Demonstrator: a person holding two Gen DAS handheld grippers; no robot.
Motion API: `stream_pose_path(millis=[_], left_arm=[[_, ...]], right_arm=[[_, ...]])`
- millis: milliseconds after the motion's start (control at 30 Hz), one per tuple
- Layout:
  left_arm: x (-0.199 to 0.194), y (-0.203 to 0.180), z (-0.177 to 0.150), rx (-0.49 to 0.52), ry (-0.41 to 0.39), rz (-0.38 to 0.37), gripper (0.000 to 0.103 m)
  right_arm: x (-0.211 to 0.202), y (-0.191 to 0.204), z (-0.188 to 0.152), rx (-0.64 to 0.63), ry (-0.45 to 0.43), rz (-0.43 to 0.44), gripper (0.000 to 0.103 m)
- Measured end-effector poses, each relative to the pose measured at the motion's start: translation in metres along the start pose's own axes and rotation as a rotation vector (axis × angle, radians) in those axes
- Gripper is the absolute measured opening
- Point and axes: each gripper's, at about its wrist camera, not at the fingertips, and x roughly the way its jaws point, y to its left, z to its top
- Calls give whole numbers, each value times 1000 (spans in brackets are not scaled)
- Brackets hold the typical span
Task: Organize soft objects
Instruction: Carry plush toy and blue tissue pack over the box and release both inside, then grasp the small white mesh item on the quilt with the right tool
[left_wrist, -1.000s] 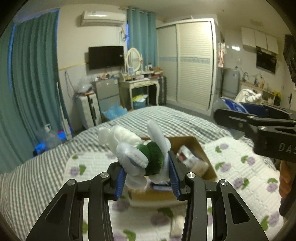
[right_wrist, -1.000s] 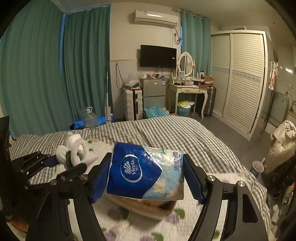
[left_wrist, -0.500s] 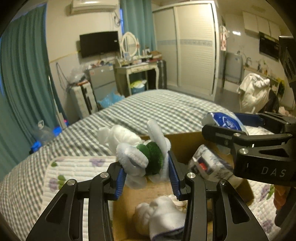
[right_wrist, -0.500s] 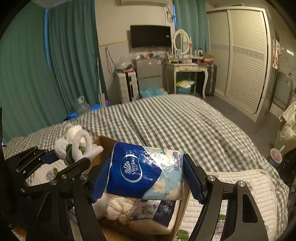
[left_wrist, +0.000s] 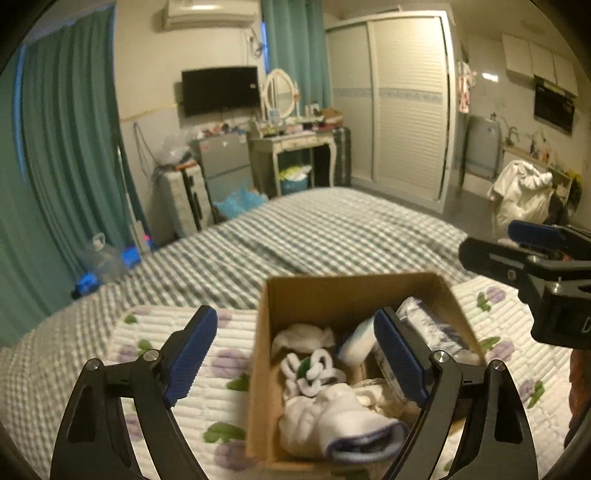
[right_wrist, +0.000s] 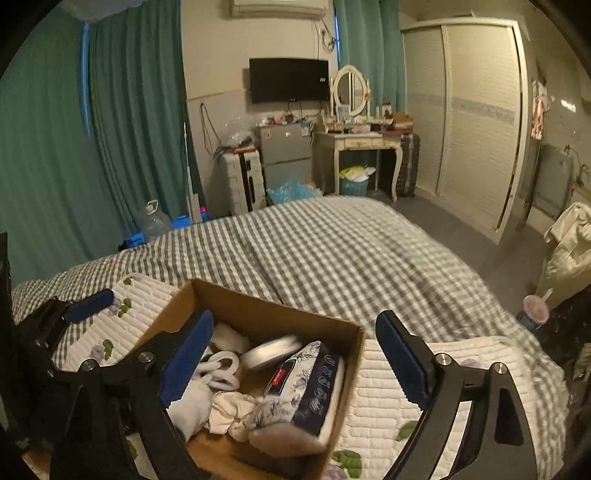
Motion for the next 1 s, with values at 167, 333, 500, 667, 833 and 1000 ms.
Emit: stream_pose_path(millis=[167, 333, 500, 667, 833, 1000], left_arm=[[-79, 9, 14, 8, -100, 12, 88], [-152, 24, 17, 11, -191, 21, 95], [-203, 34, -2, 21, -236, 5, 96], [-217, 41, -31, 43, -228, -6, 96], [-198, 44, -60, 76, -158, 17, 96], [-168, 55, -90, 40, -95, 9, 96]], right_arm=[[-62, 19, 5, -37, -34, -21, 95], [-135, 44, 3, -58, -67, -80, 103], [-195, 71, -14, -74, -98, -90, 103], [-223, 93, -42, -78, -108, -94, 103], [-217, 107, -70, -66, -86, -76, 103], [-186, 118, -93, -77, -54, -71, 103]])
